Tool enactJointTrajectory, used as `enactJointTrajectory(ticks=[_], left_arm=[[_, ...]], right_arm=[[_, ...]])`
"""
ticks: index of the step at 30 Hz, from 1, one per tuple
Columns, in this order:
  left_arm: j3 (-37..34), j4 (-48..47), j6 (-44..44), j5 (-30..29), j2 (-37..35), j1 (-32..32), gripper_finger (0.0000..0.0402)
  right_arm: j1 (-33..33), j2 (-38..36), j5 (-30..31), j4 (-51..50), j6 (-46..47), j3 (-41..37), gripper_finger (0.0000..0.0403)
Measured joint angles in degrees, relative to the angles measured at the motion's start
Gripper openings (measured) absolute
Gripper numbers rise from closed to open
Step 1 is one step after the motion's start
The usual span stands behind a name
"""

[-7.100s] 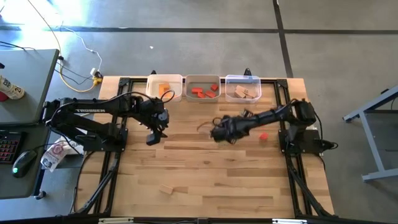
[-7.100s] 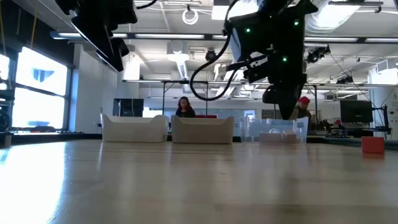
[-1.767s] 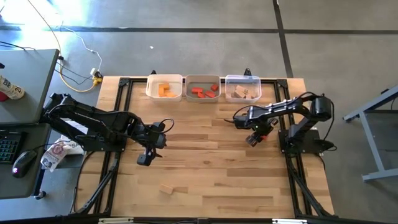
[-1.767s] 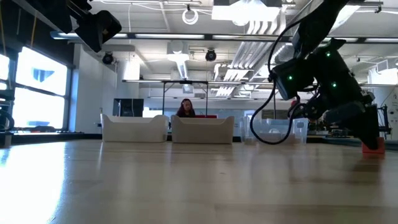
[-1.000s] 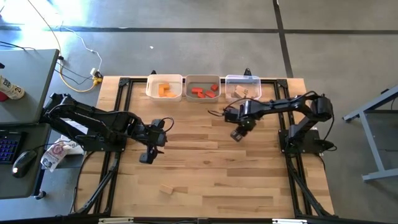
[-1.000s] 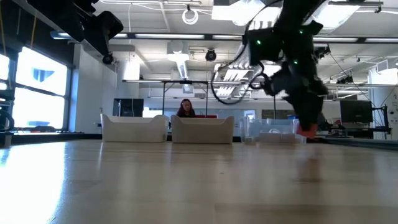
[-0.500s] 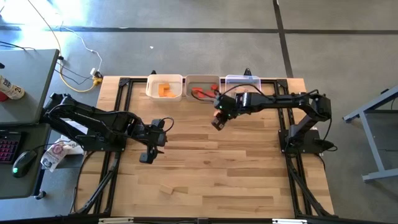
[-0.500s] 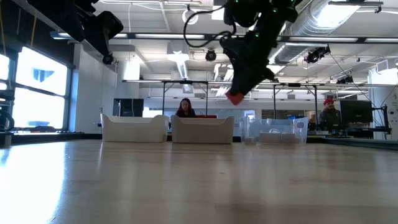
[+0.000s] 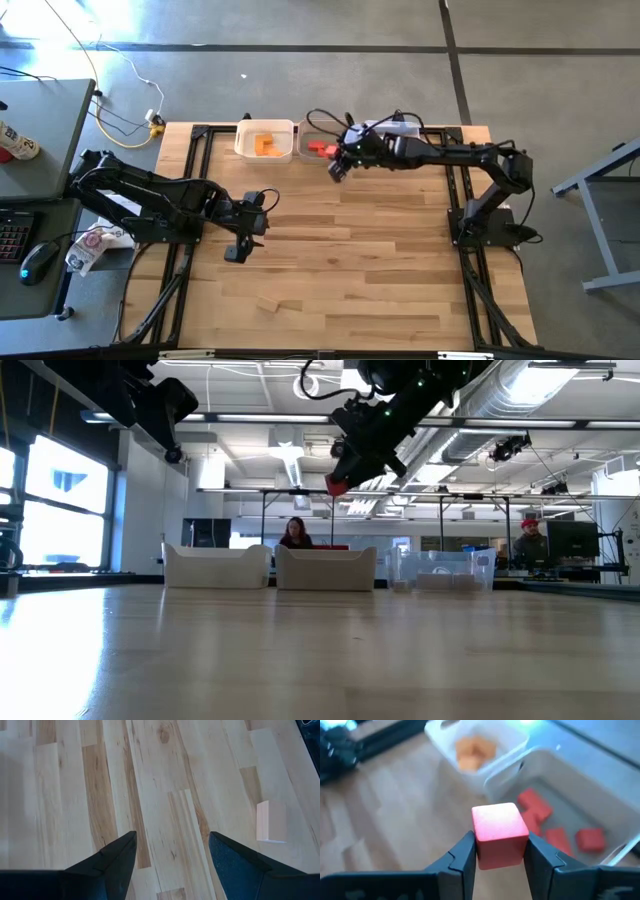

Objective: Sort & place blocks by color
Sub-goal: Put the orange block into the gray bin

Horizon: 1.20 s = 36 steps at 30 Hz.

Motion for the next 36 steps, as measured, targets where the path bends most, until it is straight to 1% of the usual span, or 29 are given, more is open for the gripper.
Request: enactJointTrajectory(ticks=[6, 12, 17, 29, 33, 36], left_arm=[[0.00, 0.00, 0.00, 0.00, 0.00, 0.00, 0.0236], [0.00, 0.00, -0.79, 0.00, 0.00, 0.00, 0.0236], [0.00, -0.05, -2.81, 0.00, 0.01, 0.00, 0.0236], [-0.02, -0.54, -6.01, 0.02, 0.02, 0.00, 0.0236], [0.00, -0.50, -6.05, 0.02, 0.02, -0.02, 0.0236], [0.00, -0.50, -6.04, 0.02, 0.02, -0.01, 0.0236]], right_arm=[[-1.92, 0.00, 2.92, 5.10, -2.40, 0.00, 0.0108], [-3.14, 0.63, 6.94, 7.72, -5.13, 0.00, 0.0108], [-4.05, 3.06, 9.46, 9.12, -6.60, 0.02, 0.0108], [-6.33, 13.65, 9.50, 9.53, -6.27, 0.02, 0.0108], [-6.30, 15.83, 9.49, 9.98, -6.22, -0.02, 0.0108], [-6.30, 16.17, 9.44, 9.95, -5.42, -0.02, 0.0108]])
